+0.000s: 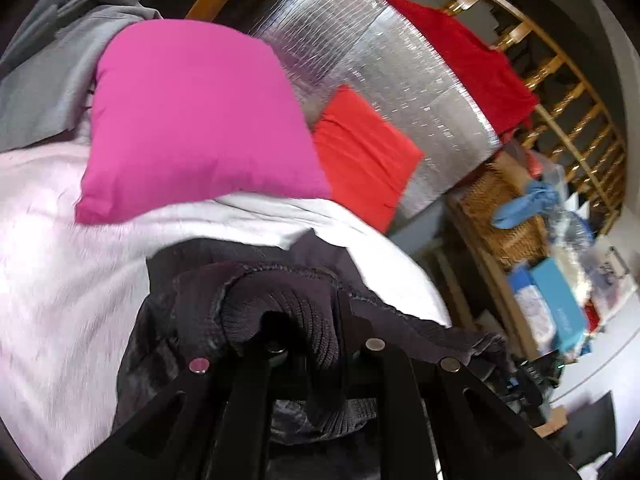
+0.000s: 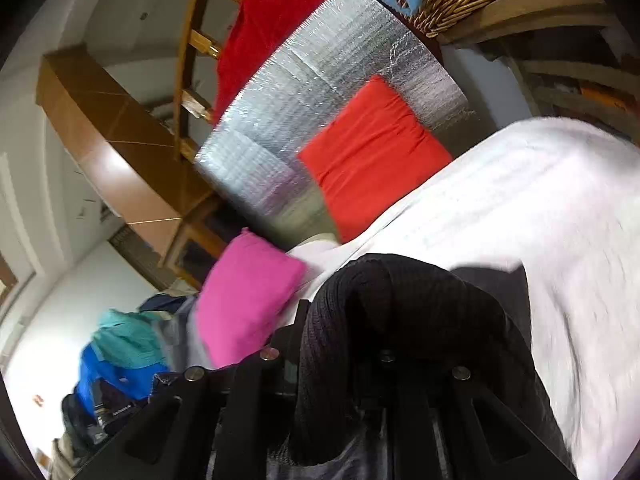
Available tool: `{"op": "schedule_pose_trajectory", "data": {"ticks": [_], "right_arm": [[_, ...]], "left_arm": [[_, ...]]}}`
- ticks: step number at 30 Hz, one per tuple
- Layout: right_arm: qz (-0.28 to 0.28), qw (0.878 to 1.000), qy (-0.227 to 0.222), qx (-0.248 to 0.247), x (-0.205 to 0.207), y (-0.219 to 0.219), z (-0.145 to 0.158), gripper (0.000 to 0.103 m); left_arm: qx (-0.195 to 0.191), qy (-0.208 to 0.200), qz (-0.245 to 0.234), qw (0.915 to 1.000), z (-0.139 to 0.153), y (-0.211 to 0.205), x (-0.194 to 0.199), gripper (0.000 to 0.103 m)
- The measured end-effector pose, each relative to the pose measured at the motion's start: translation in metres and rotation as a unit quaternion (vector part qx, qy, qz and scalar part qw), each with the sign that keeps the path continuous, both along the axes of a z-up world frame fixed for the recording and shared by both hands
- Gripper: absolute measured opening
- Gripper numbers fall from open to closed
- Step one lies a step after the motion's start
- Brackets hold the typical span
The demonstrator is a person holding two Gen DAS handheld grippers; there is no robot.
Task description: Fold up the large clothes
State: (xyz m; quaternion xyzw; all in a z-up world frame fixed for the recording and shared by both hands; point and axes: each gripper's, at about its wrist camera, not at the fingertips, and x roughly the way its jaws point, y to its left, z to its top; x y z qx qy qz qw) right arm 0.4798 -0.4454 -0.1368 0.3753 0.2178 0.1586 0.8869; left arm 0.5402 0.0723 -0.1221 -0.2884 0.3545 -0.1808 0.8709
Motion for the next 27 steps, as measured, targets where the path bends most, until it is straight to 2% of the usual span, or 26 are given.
{"op": "schedule_pose_trajectory", "data": {"ticks": [7,12,17,20,24,25,27], "right_arm": [[-0.011,0.999,0.021,-0.035,0.079,0.016,-0.024,0.016],[-0.028,0.999,0.04,-0.02,0.107,0.01,-0.053,0.016],[-0.04,0.998,0.051,-0.011,0.126,0.004,-0.068,0.016],[-0.037,0.996,0.082,0.014,0.139,0.001,-0.087,0.016],[-0.011,0.991,0.102,0.09,0.143,-0.014,-0.106,0.025],[-0.005,0.99,0.1,0.1,0.141,-0.016,-0.107,0.028],[0.004,0.989,0.09,0.118,0.135,-0.02,-0.105,0.038]], "left_arm": [[0.022,0.027,0.013,0.9993,-0.036,-0.003,0.062,0.01],[0.025,0.027,0.009,0.9993,-0.055,-0.009,0.096,0.01],[0.038,0.032,0.014,0.9986,-0.079,-0.017,0.121,0.011],[0.035,0.051,0.022,0.9979,-0.096,-0.017,0.132,0.014],[0.048,0.045,0.016,0.9977,-0.1,-0.024,0.135,0.014],[0.051,0.041,0.012,0.9978,-0.097,-0.026,0.134,0.018],[0.052,0.028,0.003,0.9982,-0.09,-0.027,0.13,0.033]]}}
